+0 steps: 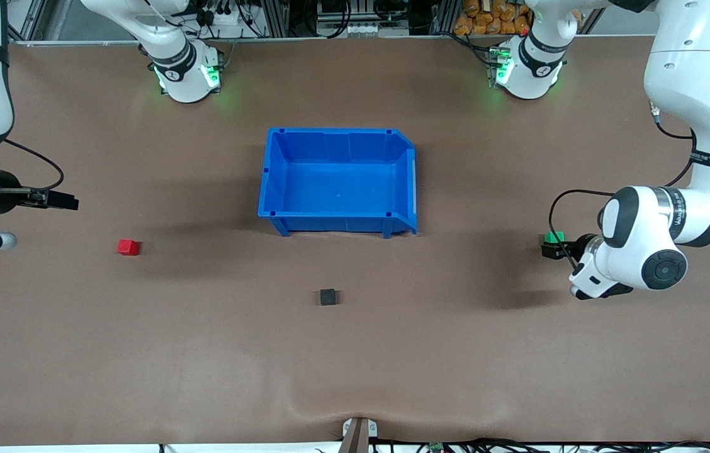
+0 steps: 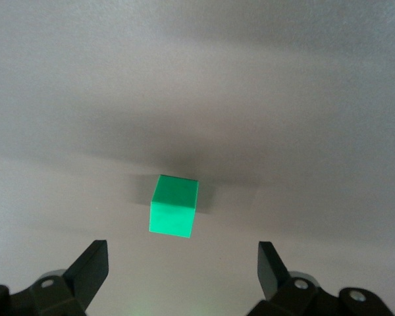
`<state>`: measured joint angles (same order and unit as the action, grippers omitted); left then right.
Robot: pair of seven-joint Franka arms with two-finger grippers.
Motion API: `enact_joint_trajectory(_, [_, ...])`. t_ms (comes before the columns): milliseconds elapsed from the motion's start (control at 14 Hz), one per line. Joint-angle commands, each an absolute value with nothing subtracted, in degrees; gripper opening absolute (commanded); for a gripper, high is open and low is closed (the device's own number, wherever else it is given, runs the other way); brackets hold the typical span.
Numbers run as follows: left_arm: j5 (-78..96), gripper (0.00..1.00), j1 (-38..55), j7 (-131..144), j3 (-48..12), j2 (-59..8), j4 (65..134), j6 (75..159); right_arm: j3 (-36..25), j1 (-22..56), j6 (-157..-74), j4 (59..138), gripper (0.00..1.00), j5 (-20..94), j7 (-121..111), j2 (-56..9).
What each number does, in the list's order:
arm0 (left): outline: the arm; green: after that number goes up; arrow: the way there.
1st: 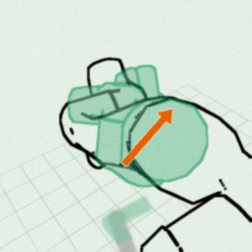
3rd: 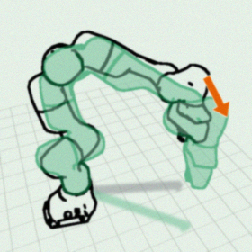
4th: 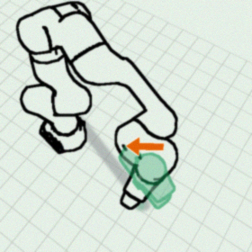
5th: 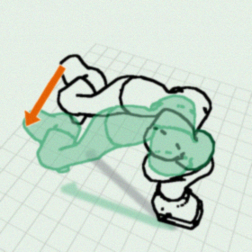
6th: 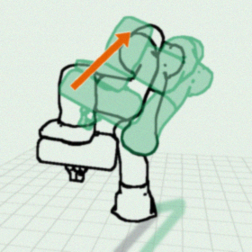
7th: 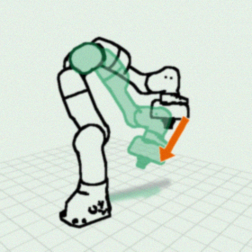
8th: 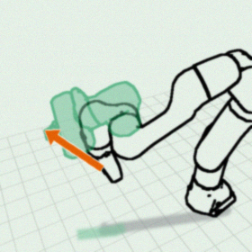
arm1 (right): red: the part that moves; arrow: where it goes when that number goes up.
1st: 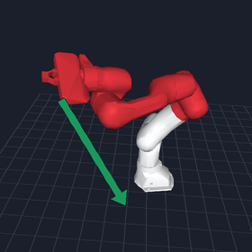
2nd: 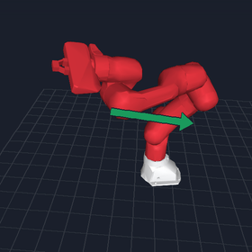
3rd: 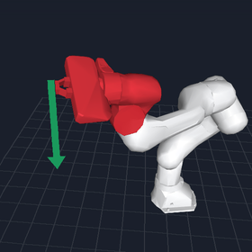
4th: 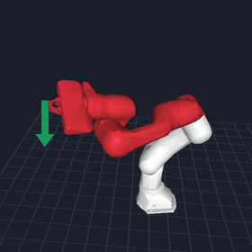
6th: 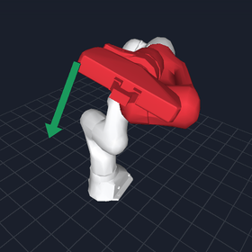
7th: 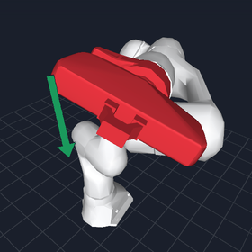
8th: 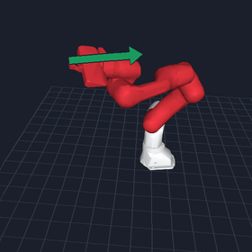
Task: Attach green and red cubes to black cube
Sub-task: 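Lower the left gripper over the green cube while the right gripper approaches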
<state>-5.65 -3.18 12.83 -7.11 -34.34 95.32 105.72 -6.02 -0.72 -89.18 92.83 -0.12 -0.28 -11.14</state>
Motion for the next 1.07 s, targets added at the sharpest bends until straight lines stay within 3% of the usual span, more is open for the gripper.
enact_joint_trajectory(0, [-6.9,1.0,-3.5,11.9,-7.2,-34.7,96.0,106.5,-5.4,-1.6,-89.6,93.8,1.0,-0.5,-0.1,-10.5])
enact_joint_trajectory(1000, [-8.7,1.0,-4.4,11.5,-7.2,-35.8,100.0,111.2,-5.4,-1.7,-91.4,95.5,1.0,-0.4,0.2,-14.8])
